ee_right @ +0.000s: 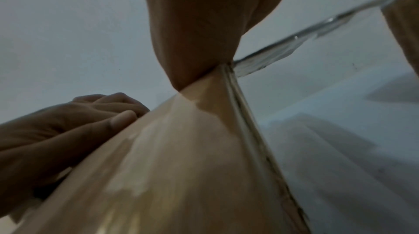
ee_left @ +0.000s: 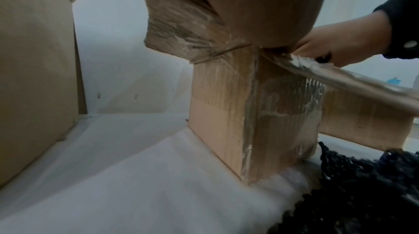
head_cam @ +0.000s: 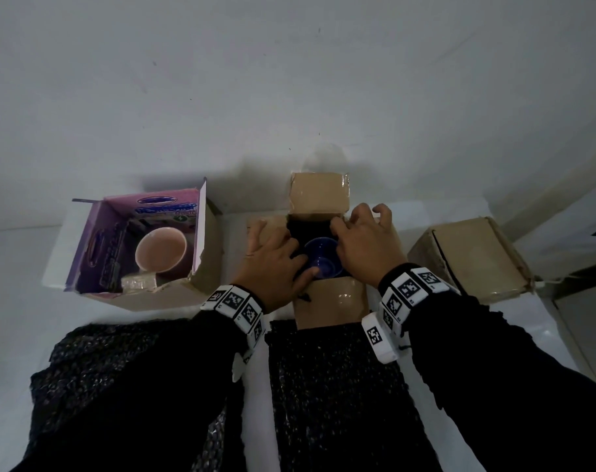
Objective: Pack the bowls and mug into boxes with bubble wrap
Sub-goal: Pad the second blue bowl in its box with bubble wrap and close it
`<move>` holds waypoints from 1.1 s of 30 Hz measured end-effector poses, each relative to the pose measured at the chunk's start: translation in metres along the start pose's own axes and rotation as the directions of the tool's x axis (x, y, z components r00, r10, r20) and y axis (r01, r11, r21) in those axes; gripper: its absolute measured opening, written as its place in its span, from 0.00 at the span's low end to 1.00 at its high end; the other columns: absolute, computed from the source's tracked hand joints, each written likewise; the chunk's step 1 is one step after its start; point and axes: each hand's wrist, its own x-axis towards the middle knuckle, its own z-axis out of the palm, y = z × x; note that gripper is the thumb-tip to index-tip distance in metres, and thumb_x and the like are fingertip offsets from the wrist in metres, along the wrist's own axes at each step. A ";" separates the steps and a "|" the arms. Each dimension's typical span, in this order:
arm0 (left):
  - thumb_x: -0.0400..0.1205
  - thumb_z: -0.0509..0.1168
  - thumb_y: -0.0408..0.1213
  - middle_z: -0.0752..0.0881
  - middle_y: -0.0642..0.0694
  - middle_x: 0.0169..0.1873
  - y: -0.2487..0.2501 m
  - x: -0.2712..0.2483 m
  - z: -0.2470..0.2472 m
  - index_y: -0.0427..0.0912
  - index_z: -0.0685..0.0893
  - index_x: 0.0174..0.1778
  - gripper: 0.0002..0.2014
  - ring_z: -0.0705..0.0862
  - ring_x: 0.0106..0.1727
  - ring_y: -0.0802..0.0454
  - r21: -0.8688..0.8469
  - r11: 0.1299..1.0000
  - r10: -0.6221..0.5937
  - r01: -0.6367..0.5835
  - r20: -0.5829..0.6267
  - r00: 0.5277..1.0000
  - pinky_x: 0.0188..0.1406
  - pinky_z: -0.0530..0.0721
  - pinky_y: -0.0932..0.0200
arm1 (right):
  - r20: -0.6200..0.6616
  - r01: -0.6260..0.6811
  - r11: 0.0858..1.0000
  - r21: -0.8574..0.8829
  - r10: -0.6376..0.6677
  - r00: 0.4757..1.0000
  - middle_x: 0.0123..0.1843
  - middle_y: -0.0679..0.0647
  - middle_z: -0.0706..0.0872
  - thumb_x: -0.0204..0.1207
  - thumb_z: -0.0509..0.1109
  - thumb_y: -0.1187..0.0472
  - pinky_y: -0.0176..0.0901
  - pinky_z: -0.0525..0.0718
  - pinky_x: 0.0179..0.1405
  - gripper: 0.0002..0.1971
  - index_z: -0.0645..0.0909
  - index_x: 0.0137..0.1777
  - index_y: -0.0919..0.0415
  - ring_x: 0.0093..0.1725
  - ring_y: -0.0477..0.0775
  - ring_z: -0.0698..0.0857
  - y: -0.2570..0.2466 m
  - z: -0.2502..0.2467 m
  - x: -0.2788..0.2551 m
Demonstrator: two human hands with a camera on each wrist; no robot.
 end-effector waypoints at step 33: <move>0.66 0.66 0.63 0.67 0.48 0.77 0.091 -0.124 -0.020 0.52 0.61 0.81 0.46 0.64 0.76 0.45 -0.249 0.961 0.137 -0.117 0.063 0.989 0.72 0.66 0.44 | 0.145 -0.094 0.917 0.387 0.040 0.989 0.46 0.47 0.82 0.65 0.69 0.64 0.55 0.71 0.53 0.13 0.83 0.45 0.46 0.55 0.62 0.77 -0.063 -0.003 -0.216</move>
